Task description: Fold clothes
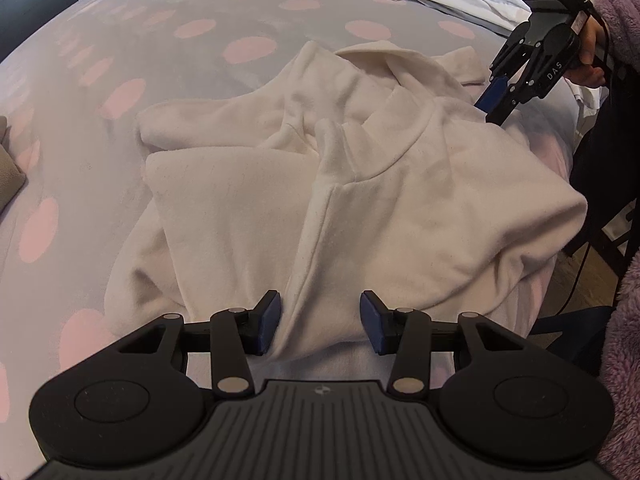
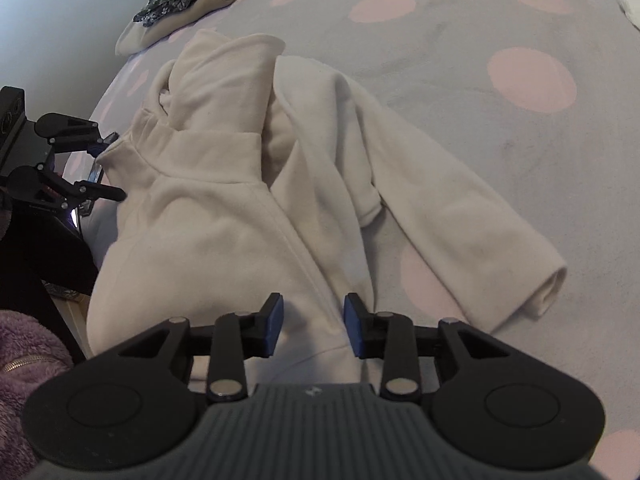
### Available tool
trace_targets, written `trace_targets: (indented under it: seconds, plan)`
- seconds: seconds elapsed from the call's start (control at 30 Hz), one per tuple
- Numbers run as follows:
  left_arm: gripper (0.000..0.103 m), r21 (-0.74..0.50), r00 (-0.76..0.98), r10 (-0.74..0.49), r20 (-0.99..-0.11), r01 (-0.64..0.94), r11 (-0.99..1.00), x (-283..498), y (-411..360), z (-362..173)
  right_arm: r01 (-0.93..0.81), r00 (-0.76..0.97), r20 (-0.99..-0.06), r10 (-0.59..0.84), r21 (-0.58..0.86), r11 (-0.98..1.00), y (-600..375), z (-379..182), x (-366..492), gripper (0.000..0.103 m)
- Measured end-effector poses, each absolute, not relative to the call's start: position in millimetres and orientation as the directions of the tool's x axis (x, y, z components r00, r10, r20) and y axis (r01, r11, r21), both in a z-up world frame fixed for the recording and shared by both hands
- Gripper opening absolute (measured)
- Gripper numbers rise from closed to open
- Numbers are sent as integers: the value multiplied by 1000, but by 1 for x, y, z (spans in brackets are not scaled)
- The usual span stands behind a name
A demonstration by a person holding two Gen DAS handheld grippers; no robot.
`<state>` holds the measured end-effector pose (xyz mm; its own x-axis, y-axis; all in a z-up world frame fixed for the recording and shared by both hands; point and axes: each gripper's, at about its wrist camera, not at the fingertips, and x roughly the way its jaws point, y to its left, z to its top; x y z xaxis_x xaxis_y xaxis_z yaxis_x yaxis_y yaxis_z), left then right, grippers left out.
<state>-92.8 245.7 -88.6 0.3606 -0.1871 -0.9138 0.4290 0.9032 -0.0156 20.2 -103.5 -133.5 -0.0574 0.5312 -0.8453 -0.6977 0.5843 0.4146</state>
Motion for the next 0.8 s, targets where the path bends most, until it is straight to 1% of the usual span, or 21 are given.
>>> trace_targets:
  seconds: [0.03, 0.17, 0.27, 0.37, 0.5, 0.53, 0.57, 0.6, 0.67, 0.7, 0.77, 0.8]
  plan:
    - [42, -10, 365, -183, -913, 427, 904, -94, 245, -88, -704, -49, -847, 529, 406, 583, -104, -133, 18, 37]
    - [42, 13, 378, -163, -911, 421, 907, -96, 244, -85, -796, 38, -861, 508, 282, 536, -91, -125, 4, 38]
    - [42, 26, 383, -153, -911, 424, 905, -98, 240, -83, -843, 66, -870, 488, 213, 494, -81, -123, -2, 38]
    - [42, 31, 389, -150, -909, 422, 906, -98, 238, -81, -841, 49, -887, 459, 211, 498, -76, -130, 3, 38]
    - [42, 28, 400, -150, -904, 406, 914, -100, 242, -78, -778, -17, -879, 476, 311, 546, -89, -131, 15, 38]
    - [42, 27, 399, -150, -905, 405, 914, -100, 242, -79, -776, -23, -876, 482, 319, 544, -90, -131, 13, 36]
    - [42, 26, 398, -150, -905, 404, 914, -100, 243, -79, -775, -30, -872, 488, 328, 540, -91, -130, 11, 23]
    - [39, 27, 395, -148, -907, 405, 914, -100, 243, -80, -783, -43, -861, 507, 344, 518, -90, -128, 6, 7]
    - [28, 32, 396, -145, -907, 407, 913, -100, 243, -79, -809, -45, -840, 541, 348, 474, -89, -121, -3, 7]
    - [25, 34, 397, -143, -907, 408, 912, -100, 243, -79, -824, -34, -830, 556, 339, 454, -88, -116, -8, 7]
    - [10, 32, 412, -143, -900, 389, 921, -100, 247, -72, -831, 28, -821, 570, 298, 470, -89, -105, -12, 7]
    - [8, 39, 427, -131, -895, 367, 929, -100, 251, -68, -826, 71, -809, 583, 280, 489, -93, -97, -12, 6]
